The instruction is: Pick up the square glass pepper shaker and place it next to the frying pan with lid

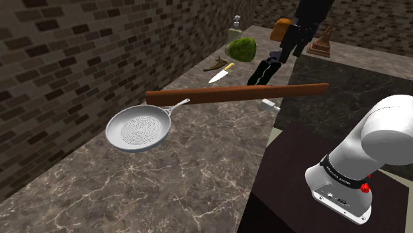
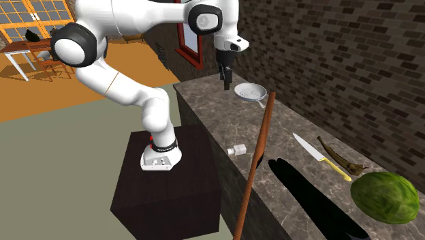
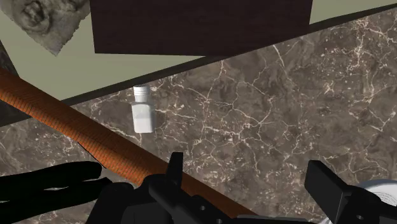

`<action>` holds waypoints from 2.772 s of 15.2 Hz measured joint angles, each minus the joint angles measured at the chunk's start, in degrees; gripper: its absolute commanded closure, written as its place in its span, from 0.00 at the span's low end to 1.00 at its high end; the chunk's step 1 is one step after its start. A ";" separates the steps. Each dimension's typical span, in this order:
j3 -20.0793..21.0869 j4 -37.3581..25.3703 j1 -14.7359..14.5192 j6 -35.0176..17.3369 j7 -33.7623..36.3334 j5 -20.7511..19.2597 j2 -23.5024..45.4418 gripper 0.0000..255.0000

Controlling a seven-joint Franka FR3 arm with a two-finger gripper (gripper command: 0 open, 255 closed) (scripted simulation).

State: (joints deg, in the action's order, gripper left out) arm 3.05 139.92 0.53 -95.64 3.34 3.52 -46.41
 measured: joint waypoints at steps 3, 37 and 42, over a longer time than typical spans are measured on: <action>-0.74 2.05 0.25 -1.96 -1.08 -0.50 0.11 0.00; -16.65 20.67 5.08 -53.33 -22.26 -6.93 35.30 0.00; -16.66 20.66 5.08 -53.38 -22.28 -6.92 35.34 1.00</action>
State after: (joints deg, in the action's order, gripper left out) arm -13.61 160.58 5.61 -149.02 -18.94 -3.40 -11.07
